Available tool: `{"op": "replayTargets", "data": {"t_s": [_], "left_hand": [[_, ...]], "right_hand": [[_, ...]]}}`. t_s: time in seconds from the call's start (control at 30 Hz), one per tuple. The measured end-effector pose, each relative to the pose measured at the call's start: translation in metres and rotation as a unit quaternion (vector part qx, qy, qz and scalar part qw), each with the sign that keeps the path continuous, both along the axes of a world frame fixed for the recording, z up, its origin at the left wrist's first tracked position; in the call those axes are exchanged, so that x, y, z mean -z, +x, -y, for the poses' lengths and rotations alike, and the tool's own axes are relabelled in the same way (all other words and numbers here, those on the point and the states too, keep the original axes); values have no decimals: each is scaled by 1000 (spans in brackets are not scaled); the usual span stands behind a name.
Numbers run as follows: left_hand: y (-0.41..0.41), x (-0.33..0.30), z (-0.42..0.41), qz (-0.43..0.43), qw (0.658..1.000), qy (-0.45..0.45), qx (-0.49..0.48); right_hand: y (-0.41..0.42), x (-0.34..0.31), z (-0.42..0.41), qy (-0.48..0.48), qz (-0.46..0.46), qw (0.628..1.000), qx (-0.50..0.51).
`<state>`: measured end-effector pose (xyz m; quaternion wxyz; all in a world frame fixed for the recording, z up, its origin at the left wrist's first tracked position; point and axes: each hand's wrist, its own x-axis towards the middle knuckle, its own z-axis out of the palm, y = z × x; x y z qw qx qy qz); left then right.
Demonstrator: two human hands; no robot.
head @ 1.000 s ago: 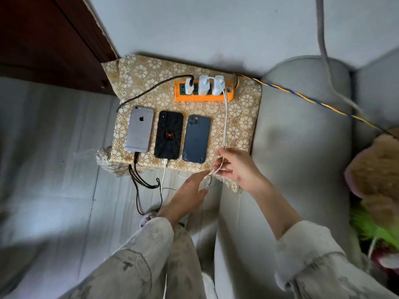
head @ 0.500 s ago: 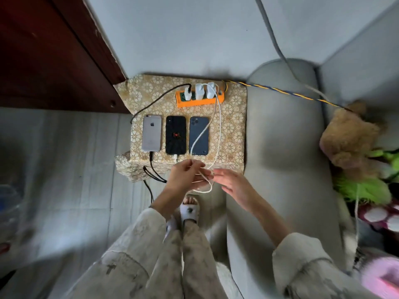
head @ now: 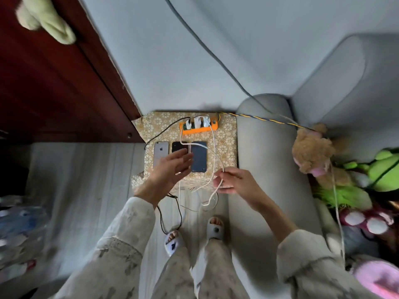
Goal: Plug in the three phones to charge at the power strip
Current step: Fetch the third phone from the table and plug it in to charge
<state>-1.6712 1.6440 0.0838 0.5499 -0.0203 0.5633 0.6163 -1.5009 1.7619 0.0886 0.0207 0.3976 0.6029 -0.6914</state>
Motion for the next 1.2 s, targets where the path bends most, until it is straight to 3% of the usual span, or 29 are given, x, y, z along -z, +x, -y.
{"op": "replayTargets", "data": {"t_s": [0.1, 0.27, 0.33, 0.47, 0.53, 0.63, 0.73, 0.87, 0.97, 1.07, 1.2], "left_hand": [[32, -10, 0, -111, 983, -61, 136], [70, -26, -3, -169, 948, -18, 271], [77, -33, -6, -206, 944, -19, 258], [74, -50, -19, -281, 953, -40, 109], [70, -60, -24, -265, 963, -14, 42], [67, -71, -27, -212, 976, 33, -26], [68, -76, -27, -95, 983, 119, -104], [68, -76, -21, -10, 984, 144, -105], [64, -70, -10, 16, 987, 107, -123], [57, -57, 4, 53, 985, 22, -165], [68, -32, 15, 91, 991, -99, 5]], "right_hand": [[-2, -26, -14, -23, -58, 998, 25], [-7, -56, -36, -81, -144, 983, 82], [-7, -65, -45, -88, -161, 977, 105], [-2, -64, -52, -83, -130, 978, 137], [5, -55, -49, -91, -64, 985, 131], [15, -43, -39, -195, 22, 977, 80], [10, -33, -30, -300, 51, 951, 51], [-16, -37, -36, -416, -45, 876, 240], [-24, -38, -54, -394, -81, 849, 342], [-21, -32, -72, -348, -106, 855, 370], [-11, -25, -85, -257, -109, 893, 353]]}}
